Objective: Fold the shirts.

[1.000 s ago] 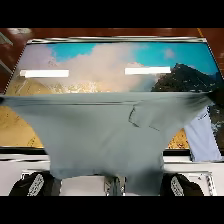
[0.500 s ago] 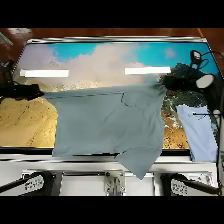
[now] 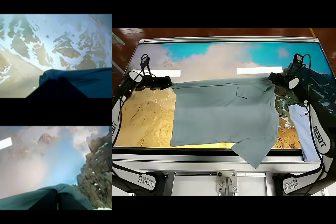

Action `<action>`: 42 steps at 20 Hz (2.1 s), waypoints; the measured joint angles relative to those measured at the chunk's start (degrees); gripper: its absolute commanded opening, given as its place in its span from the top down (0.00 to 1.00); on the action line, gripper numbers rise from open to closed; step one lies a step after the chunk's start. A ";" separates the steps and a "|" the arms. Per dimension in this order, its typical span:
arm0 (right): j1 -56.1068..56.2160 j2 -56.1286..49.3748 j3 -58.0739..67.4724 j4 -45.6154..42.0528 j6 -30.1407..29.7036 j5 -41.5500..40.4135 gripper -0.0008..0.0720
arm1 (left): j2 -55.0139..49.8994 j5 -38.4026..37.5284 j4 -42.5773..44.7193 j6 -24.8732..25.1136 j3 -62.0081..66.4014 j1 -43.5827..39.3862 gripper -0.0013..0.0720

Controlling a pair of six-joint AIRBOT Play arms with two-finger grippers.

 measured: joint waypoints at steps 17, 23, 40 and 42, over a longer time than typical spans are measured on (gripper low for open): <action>-3.93 2.19 -2.67 -9.75 6.34 41.42 0.91 | -3.43 -34.82 1.57 -2.56 1.90 2.91 0.92; -3.76 1.73 -3.41 -8.68 7.50 44.52 0.28 | -3.58 -37.48 2.12 -4.07 -0.28 2.99 0.35; -32.02 23.43 -17.59 -8.72 -4.50 65.48 0.08 | 21.57 -39.15 0.66 3.65 -42.18 20.31 0.17; -33.07 23.82 -18.84 -6.84 -5.18 65.02 0.08 | 22.03 -36.37 -2.05 4.57 -44.98 20.92 0.17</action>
